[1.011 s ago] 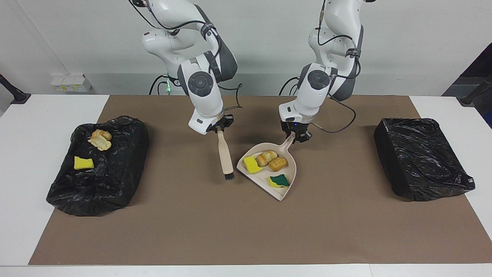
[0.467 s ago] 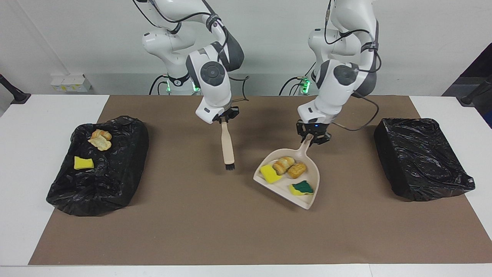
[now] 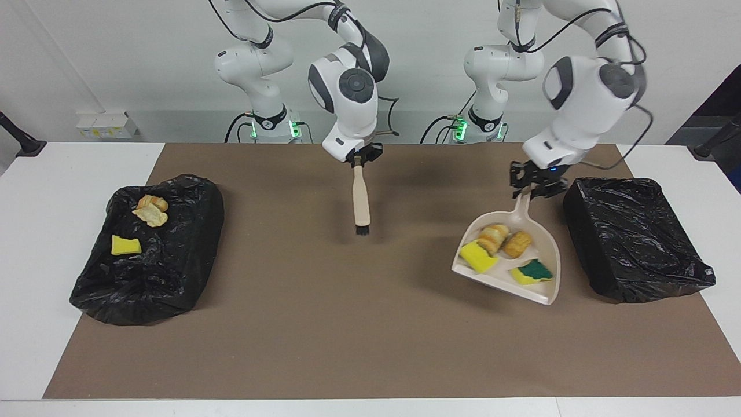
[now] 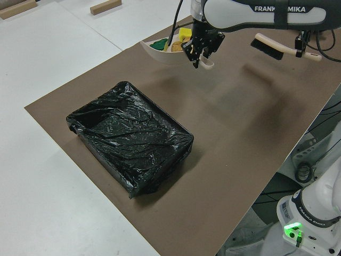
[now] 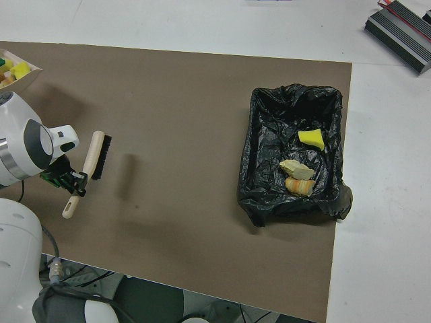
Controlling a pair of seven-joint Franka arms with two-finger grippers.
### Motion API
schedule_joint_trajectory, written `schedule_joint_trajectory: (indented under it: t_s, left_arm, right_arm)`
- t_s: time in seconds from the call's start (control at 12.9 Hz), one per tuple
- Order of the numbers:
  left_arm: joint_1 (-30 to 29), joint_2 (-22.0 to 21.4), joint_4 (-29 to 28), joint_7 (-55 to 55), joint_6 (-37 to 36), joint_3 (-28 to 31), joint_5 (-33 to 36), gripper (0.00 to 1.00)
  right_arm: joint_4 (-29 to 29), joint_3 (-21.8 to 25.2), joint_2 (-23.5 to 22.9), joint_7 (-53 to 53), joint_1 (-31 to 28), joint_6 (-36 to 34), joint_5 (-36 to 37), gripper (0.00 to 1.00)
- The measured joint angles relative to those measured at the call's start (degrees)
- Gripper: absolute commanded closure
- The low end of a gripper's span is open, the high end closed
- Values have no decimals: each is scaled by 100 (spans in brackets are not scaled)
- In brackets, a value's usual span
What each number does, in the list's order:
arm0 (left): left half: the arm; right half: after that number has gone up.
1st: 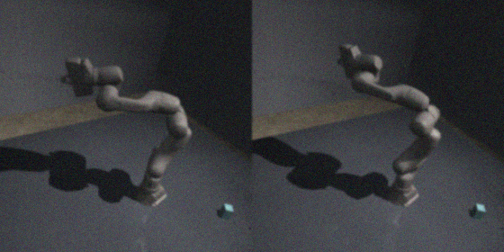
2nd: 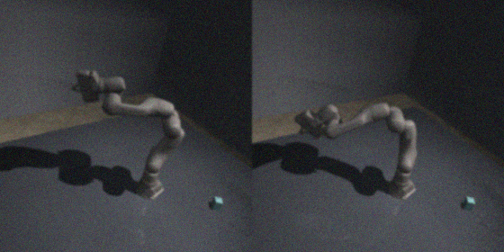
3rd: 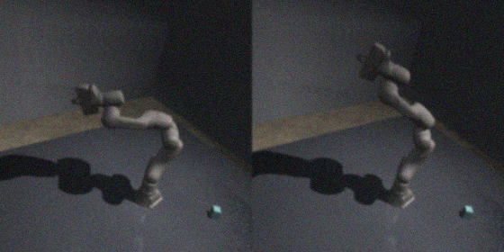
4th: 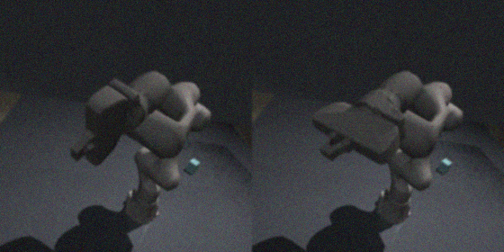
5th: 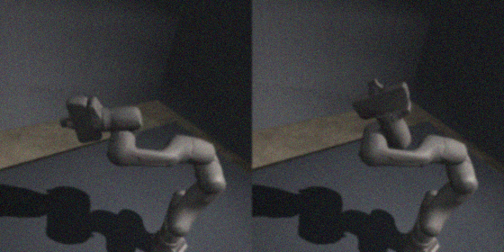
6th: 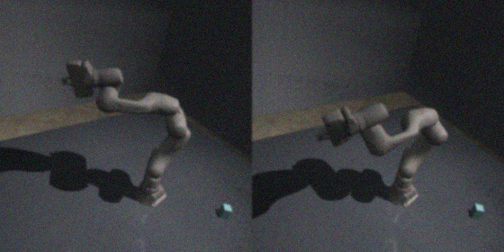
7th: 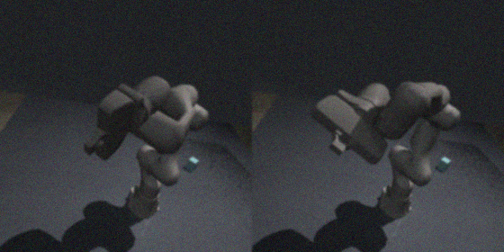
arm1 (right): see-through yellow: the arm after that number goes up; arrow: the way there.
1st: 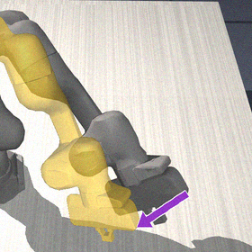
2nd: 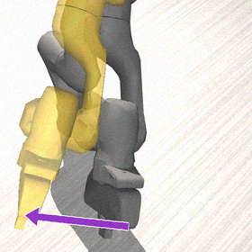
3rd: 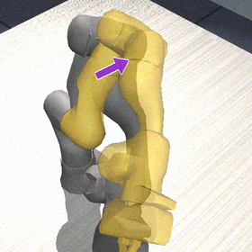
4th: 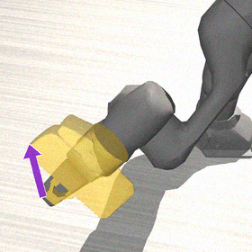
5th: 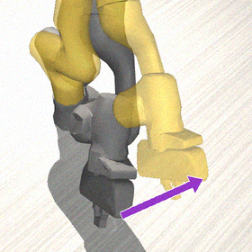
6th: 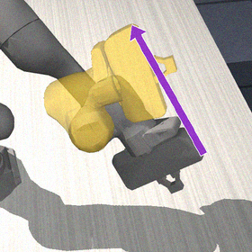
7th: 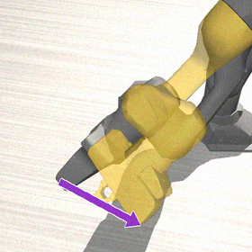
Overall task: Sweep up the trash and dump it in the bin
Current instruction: 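Tip the dustpan over the bin with the left gripper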
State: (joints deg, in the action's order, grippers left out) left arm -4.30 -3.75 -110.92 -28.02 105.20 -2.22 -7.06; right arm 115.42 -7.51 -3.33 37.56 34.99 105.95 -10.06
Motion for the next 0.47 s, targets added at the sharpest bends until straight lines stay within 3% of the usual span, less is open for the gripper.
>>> schedule_joint_trajectory:
  t_s: [0.23, 0.47]
  left_arm:
    - [-918, 5, 56, -1348, -125, 15, 7, 100]
    - [-1682, 8, 64, -2618, -128, 55, 316, 100]
  right_arm:
    - [390, -5, -85, 393, 477, 676, -2, 100]
    - [538, -7, -243, 472, 798, 824, -39, 100]
